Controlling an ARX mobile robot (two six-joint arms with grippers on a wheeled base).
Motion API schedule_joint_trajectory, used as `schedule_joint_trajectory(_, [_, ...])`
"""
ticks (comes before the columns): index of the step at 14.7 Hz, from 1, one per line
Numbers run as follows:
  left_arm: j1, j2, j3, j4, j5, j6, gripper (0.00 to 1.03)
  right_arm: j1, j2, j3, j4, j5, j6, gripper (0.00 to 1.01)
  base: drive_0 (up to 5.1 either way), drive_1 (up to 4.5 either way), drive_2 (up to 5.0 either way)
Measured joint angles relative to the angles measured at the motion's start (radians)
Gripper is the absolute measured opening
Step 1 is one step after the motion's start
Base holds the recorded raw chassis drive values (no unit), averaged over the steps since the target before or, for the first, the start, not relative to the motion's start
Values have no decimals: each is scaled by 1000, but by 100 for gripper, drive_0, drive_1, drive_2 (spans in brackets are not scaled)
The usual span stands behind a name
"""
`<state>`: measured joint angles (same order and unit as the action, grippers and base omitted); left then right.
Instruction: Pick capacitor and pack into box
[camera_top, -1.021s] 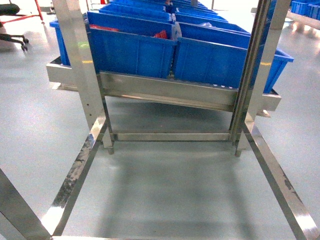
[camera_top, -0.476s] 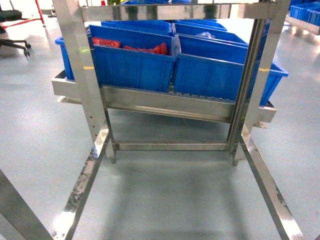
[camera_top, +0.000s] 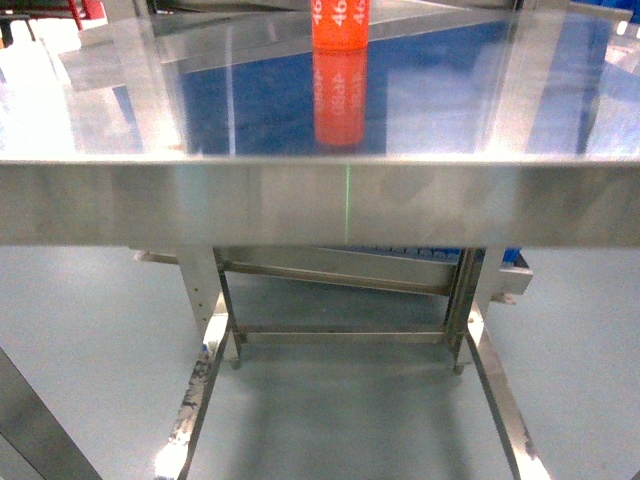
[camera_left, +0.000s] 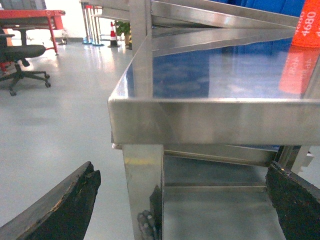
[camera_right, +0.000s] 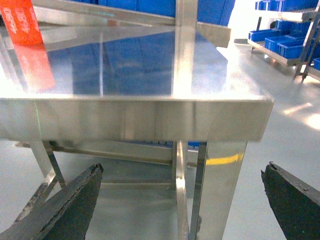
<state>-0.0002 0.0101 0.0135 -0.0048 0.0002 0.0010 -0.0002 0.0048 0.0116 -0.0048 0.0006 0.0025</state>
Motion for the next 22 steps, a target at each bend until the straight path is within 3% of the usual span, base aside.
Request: schedule_joint_trajectory(22, [0,0,0,1,0,0,98,0,0,0,0,0,0,98,0,0,0])
